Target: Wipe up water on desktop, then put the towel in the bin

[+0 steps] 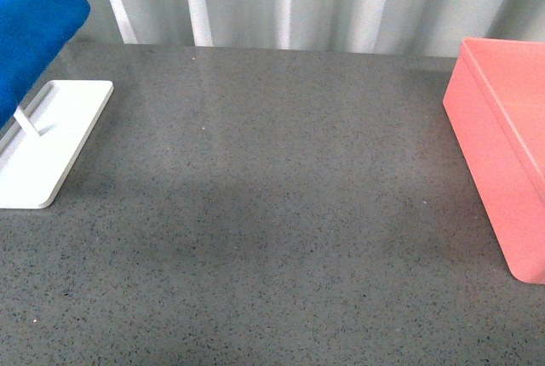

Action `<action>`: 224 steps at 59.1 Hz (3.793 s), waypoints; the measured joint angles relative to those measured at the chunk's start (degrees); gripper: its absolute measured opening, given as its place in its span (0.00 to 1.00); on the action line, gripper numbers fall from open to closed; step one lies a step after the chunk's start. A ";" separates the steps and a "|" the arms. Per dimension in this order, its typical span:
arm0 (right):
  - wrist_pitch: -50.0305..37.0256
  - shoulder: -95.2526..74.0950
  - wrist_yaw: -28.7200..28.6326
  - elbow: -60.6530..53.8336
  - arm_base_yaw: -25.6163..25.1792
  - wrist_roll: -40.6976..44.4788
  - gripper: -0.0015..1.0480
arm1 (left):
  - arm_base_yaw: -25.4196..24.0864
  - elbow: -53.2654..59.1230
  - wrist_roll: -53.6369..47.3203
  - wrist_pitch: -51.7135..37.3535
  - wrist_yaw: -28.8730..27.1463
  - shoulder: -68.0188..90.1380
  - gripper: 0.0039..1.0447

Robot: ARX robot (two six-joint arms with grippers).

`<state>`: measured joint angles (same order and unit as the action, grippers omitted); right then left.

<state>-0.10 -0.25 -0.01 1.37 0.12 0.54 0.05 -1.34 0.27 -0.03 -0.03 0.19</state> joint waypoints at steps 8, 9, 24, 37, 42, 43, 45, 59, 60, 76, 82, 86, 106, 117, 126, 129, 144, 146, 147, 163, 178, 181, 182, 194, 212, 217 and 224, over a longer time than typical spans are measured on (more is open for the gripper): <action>0.00 0.00 -0.02 0.00 0.00 -0.02 0.93 | 0.00 0.00 0.00 0.00 0.00 0.00 0.94; 0.00 0.00 -0.02 0.00 0.00 0.00 0.93 | 0.00 0.00 0.00 0.00 0.00 0.00 0.94; 0.00 0.00 0.00 0.00 0.00 0.00 0.93 | 0.00 0.00 0.00 0.00 0.00 0.00 0.94; 0.00 0.00 0.00 0.00 0.00 0.00 0.93 | 0.00 0.00 0.00 0.00 0.00 0.00 0.94; 0.00 0.00 -0.02 0.00 0.00 0.00 0.93 | 0.00 0.00 0.00 0.00 0.00 0.00 0.94; 0.00 0.00 -0.02 0.00 0.00 0.00 0.93 | 0.00 0.00 0.00 0.00 0.00 0.00 0.94; 0.00 0.00 0.00 0.00 0.00 0.00 0.93 | 0.00 0.00 0.00 0.00 0.00 0.00 0.94; 0.00 0.00 -0.02 0.00 0.00 0.00 0.93 | 0.00 0.00 0.00 0.00 0.00 0.00 0.94; 0.00 0.00 0.00 0.00 0.00 -0.02 0.93 | 0.00 0.00 0.00 0.00 0.00 0.00 0.94; 0.00 0.00 0.00 0.00 0.00 -0.02 0.93 | 1.33 -1.33 1.92 3.87 -3.93 2.08 0.94; 0.00 0.04 0.07 0.00 0.00 -0.02 0.93 | 6.95 -10.38 9.18 14.97 -16.98 19.19 0.94; 0.00 0.02 -0.07 0.00 0.00 -0.02 0.93 | 7.30 -14.47 9.51 10.27 -16.66 28.37 0.94; 0.00 0.04 -0.02 0.00 0.00 -0.02 0.93 | 3.91 -47.41 0.42 -7.85 -9.46 81.40 0.94; 0.00 0.04 -0.04 0.00 0.00 -0.02 0.93 | 1.88 -62.03 -3.78 -1.64 -8.48 99.36 0.94; 0.00 0.04 -0.04 0.00 0.00 -0.02 0.93 | -2.34 -70.53 -5.25 1.57 -10.40 108.13 0.94; 0.00 0.04 -0.02 0.00 0.00 -0.02 0.93 | -3.65 -72.37 -5.33 2.05 -10.82 110.01 0.94; 0.00 0.04 -0.04 0.00 0.00 0.00 0.93 | -6.80 -76.74 -5.42 3.39 -10.75 115.32 0.94; 0.00 0.04 -0.04 0.00 0.00 0.00 0.93 | -6.75 -76.72 -5.35 3.43 -10.40 115.49 0.94; 0.00 0.04 -0.04 0.00 0.00 0.00 0.93 | -6.71 -76.67 -5.25 3.45 -10.12 115.65 0.94; 0.00 0.04 -0.02 0.00 0.00 -0.02 0.93 | -6.32 -76.06 -5.25 3.19 -10.12 116.19 0.85; 0.00 0.04 -0.02 0.00 0.00 0.00 0.93 | -6.32 -75.93 -5.18 2.45 -10.49 116.21 0.45; 0.00 0.04 -0.04 0.00 0.00 -0.02 0.93 | -6.32 -75.93 -5.16 2.45 -10.56 116.19 0.37; 0.00 0.04 -0.02 0.00 0.00 -0.02 0.93 | -6.32 -75.93 -5.16 2.45 -10.56 116.19 0.35; 0.00 0.04 -0.04 0.00 0.00 -0.02 0.93 | -6.34 -75.93 -5.20 2.36 -10.45 116.02 0.06; 0.00 0.04 -0.04 0.00 0.00 -0.02 0.93 | -6.25 -77.42 -5.31 4.72 -7.67 111.84 0.04; 0.00 0.04 -0.02 0.00 0.00 0.00 0.93 | -5.27 -78.23 -4.94 5.49 -5.46 106.49 0.04; 0.00 0.04 -0.04 0.00 0.00 0.00 0.93 | -2.36 -77.57 -4.17 5.70 -2.14 99.25 0.04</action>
<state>-0.10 -0.21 -0.05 1.37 0.12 0.54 -2.31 -78.91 -3.90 5.67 -2.17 99.44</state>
